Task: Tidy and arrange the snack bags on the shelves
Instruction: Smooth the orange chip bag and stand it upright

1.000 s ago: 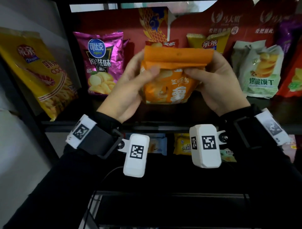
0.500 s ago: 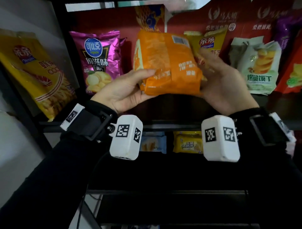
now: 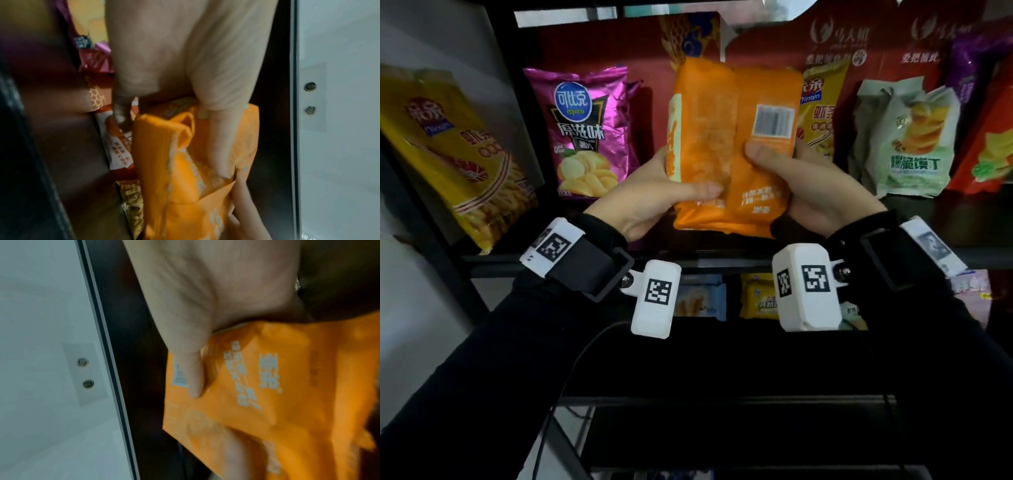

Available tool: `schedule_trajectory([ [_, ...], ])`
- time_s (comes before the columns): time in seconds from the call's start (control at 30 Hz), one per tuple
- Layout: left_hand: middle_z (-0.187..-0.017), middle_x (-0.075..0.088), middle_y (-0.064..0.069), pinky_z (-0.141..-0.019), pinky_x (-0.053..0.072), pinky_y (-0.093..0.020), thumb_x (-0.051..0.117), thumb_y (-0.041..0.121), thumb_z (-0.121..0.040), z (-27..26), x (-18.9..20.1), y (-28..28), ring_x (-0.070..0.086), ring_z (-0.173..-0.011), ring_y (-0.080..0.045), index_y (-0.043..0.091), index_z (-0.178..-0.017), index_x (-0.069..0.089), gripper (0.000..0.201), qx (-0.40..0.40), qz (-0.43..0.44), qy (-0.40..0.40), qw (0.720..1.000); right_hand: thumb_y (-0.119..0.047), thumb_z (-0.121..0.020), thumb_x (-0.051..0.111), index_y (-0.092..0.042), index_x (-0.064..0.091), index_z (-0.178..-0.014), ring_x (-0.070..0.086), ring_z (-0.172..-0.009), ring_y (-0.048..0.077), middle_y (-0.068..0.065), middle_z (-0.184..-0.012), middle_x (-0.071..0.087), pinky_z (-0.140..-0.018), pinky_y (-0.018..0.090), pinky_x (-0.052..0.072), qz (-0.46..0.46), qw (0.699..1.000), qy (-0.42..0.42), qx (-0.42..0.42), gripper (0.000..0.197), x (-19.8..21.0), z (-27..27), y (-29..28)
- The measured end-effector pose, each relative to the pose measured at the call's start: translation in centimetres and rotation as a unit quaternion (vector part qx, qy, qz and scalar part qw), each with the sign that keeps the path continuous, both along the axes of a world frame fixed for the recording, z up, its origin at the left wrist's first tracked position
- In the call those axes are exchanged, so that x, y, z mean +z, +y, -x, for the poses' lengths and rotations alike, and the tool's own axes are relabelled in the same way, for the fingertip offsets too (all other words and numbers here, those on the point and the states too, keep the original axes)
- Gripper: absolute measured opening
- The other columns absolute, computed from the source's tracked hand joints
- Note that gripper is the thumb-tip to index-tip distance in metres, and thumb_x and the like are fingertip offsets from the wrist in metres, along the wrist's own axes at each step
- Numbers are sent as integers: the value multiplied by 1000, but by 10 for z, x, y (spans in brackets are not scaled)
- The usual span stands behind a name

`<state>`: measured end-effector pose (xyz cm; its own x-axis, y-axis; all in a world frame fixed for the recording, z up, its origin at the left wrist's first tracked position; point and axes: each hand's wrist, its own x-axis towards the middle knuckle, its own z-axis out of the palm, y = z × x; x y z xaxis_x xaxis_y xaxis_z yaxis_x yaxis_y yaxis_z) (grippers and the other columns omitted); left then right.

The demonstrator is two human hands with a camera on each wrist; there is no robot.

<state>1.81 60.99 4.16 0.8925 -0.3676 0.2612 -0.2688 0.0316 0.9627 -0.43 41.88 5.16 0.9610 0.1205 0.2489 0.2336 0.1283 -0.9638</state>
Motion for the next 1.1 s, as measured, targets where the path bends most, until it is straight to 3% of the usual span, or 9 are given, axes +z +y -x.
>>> schedule_trajectory([
  [0.07,-107,73,3,-77,56,-25,87,24,-63,1,5,-3,69,-101,-14,19,-121,54,67,15,15,-16,1000,-16,-85,67,-17,49,-133,64,-110,21,6,-123,65,-97,42,51,11,1000,-18,-17,52,0,1,4],
  [0.17,-104,74,1,-75,56,-26,82,25,-70,0,10,-5,70,-98,-16,12,-120,58,56,59,73,-43,995,-11,-80,71,-16,39,-140,61,-114,22,7,-128,61,-99,43,50,50,998,-27,-17,68,1,1,3],
  [0.27,-114,70,-4,-85,56,-35,79,25,-64,2,9,-7,68,-104,-19,9,-129,53,72,75,59,-64,993,-20,-71,76,-20,29,-144,60,-115,21,4,-131,58,-98,42,50,51,998,-40,10,86,10,3,-1],
  [0.4,-122,65,-6,-91,55,-40,85,20,-65,6,13,-10,66,-108,-20,12,-136,43,83,61,43,-81,994,-22,-69,76,-15,34,-142,61,-114,23,8,-131,58,-98,47,50,4,997,-79,-19,85,13,3,1],
  [0.6,-112,68,-3,-80,56,-32,75,12,-79,10,19,-15,69,-101,-18,14,-125,49,53,91,139,-125,978,-23,-70,82,-23,29,-143,59,-116,18,3,-136,51,-93,40,54,21,993,-113,-31,90,15,2,-1],
  [0.7,-111,68,-7,-80,55,-31,75,9,-79,10,15,-19,69,-98,-19,8,-124,51,51,108,146,-135,974,-25,-74,78,-22,41,-135,61,-114,20,6,-134,52,-88,37,56,-13,989,-142,-33,70,20,5,0],
  [0.83,-127,57,-10,-77,56,-31,77,15,-76,15,21,-20,65,-106,-20,24,-122,46,56,97,149,-141,974,-11,-83,71,-5,50,-124,68,-100,25,13,-117,65,-83,38,58,-64,987,-137,-48,46,20,5,5],
  [0.97,-107,68,-5,-73,56,-32,69,20,-85,19,28,-20,70,-92,-19,22,-109,56,28,101,150,-114,977,-10,-87,67,-14,54,-115,68,-99,23,10,-115,65,-83,37,57,-91,988,-122,-21,31,21,6,4],
  [1.1,-104,72,-7,-78,58,-38,60,17,-93,22,29,-22,70,-97,-24,15,-109,59,16,87,190,-75,975,-7,-87,65,-13,55,-108,68,-90,17,6,-107,65,-76,30,56,-94,986,-138,-24,24,20,7,4],
])
